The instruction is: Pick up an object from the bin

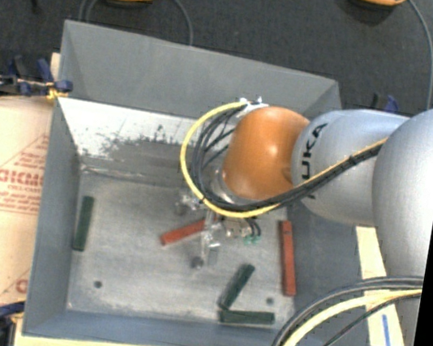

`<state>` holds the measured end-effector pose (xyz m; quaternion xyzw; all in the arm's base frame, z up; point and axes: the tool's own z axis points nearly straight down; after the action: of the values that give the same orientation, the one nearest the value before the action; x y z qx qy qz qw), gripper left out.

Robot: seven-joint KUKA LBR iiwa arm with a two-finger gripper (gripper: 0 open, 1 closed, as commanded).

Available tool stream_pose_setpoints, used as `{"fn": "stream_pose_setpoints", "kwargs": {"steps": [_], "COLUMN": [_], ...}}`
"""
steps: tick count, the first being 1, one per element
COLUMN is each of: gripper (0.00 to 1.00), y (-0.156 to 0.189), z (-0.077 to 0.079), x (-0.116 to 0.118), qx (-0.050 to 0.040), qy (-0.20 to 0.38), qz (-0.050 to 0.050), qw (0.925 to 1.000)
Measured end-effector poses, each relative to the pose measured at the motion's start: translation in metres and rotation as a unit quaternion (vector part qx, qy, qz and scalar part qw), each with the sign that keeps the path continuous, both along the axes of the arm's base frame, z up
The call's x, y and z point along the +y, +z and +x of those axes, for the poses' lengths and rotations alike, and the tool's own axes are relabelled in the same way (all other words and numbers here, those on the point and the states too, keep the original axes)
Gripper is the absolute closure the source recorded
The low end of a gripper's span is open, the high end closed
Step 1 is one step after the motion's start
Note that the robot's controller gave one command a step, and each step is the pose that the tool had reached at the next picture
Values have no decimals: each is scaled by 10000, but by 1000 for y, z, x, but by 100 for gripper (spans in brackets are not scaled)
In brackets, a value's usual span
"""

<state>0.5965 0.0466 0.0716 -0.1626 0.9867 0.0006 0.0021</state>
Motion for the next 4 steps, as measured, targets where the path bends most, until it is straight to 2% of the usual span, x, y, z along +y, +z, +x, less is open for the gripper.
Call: {"fn": "stream_pose_setpoints", "kwargs": {"steps": [1, 3, 4], "gripper": [100, 100, 100], "y": [0, 2, 40], "z": [0, 0, 7], "x": [0, 0, 12], "qx": [-6, -2, -35], "qy": [-12, -6, 296], "qz": [1, 2, -14], "qw": [10000, 10000, 9996]}}
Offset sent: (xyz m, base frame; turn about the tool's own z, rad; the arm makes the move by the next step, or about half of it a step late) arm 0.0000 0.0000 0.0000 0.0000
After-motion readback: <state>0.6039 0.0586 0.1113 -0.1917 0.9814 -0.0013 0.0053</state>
